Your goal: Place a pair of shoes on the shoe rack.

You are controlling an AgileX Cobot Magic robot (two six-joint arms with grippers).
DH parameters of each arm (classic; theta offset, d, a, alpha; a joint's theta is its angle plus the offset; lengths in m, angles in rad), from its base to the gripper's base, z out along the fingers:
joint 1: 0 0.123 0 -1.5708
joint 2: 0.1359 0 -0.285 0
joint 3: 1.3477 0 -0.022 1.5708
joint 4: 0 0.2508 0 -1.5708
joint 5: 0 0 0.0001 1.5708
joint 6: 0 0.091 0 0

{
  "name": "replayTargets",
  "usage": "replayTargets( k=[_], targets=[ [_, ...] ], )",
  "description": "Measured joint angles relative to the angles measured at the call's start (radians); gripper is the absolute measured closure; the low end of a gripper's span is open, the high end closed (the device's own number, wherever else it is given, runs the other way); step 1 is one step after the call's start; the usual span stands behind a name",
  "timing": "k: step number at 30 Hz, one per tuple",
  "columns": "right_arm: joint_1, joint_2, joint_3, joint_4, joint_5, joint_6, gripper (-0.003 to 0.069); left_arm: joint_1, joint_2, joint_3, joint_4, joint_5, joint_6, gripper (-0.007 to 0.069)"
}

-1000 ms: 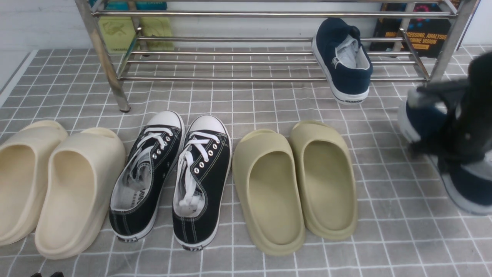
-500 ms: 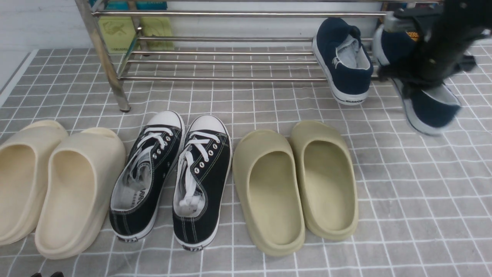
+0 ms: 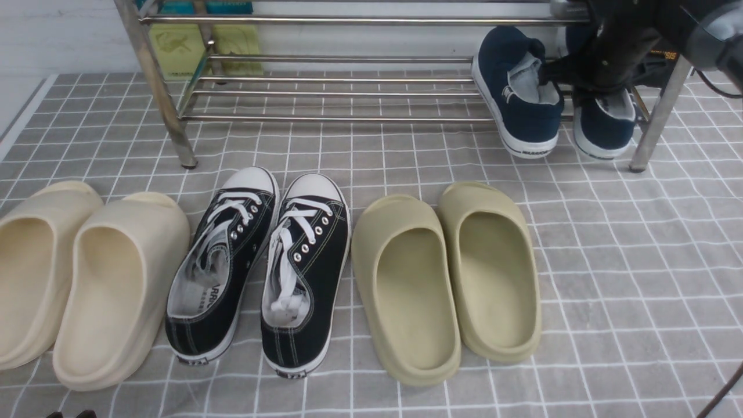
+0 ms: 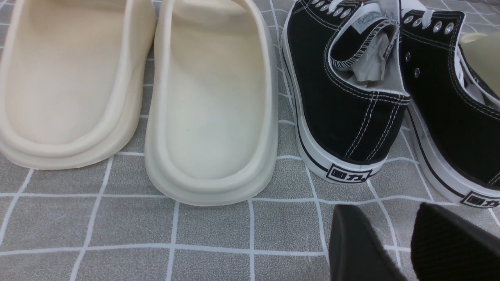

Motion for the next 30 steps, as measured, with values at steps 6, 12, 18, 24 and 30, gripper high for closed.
replayTargets(
  k=[6,12,18,24,30],
  targets=[
    [-0.004,-0.022,-0.002,-0.004,0.014,-0.032,0.0198,0.0,0.0,0.0,0.0,0.0,0.001,0.0386],
    [-0.005,-0.18,0.118,-0.003,0.051,-0.073,0.0166,0.0,0.0,0.0,0.0,0.0,0.001,0.0386],
    [-0.005,-0.399,0.288,-0.003,0.108,-0.146,0.034,0.0,0.0,0.0,0.0,0.0,0.001,0.0386],
    [-0.014,-0.725,0.497,-0.004,0.039,-0.189,0.0655,0.0,0.0,0.0,0.0,0.0,0.001,0.0386],
    [-0.015,-1.047,0.814,-0.011,-0.177,-0.184,0.0662,0.0,0.0,0.0,0.0,0.0,0.001,0.0386]
  ],
)
